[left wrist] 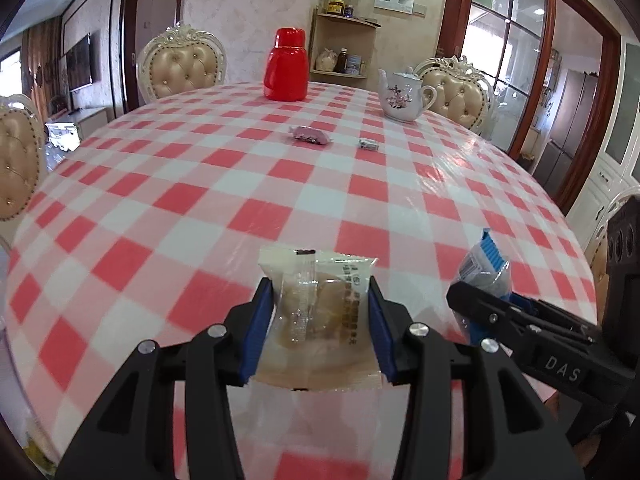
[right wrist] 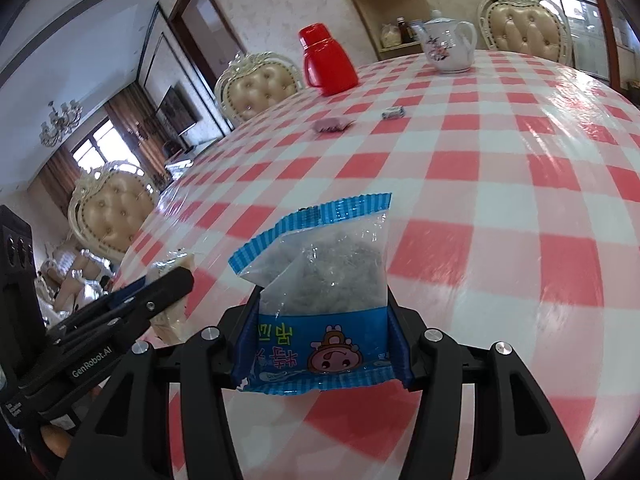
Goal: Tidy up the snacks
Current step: 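Lift the pastry packet and candy bag up from the table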
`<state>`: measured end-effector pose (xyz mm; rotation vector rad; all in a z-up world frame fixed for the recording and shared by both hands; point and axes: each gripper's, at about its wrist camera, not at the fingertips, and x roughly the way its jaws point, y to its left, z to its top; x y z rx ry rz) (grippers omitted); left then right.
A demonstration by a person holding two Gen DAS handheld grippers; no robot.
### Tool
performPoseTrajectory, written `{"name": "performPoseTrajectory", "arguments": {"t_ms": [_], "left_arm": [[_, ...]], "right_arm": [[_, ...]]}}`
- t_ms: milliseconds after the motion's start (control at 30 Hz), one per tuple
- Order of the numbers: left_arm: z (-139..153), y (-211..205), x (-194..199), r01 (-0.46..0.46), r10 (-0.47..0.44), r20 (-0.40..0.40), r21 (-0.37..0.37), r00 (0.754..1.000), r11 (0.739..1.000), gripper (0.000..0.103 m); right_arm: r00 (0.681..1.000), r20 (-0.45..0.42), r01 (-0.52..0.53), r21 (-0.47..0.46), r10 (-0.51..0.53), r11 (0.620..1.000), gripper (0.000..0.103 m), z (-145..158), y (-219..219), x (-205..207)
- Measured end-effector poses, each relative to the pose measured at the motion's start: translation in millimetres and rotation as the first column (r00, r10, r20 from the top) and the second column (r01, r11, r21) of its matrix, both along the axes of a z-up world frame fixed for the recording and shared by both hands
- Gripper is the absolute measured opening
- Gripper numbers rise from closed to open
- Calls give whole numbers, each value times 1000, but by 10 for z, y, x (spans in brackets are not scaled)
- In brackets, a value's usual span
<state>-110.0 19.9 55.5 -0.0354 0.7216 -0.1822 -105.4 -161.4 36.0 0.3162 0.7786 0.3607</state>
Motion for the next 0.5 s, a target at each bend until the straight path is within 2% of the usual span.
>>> {"name": "performPoseTrajectory", "arguments": {"t_ms": [233,500], "left_arm": [[-5,345,-400,-37,36,20,48,999,998,46],[1,832,-708,-97,96,34,32,995,995,46]], "right_arm": [[996,6,-90,-83,91,992,53,46,371,-213],[981,23,-187,-133,191,973,53,122,797,-396]]}}
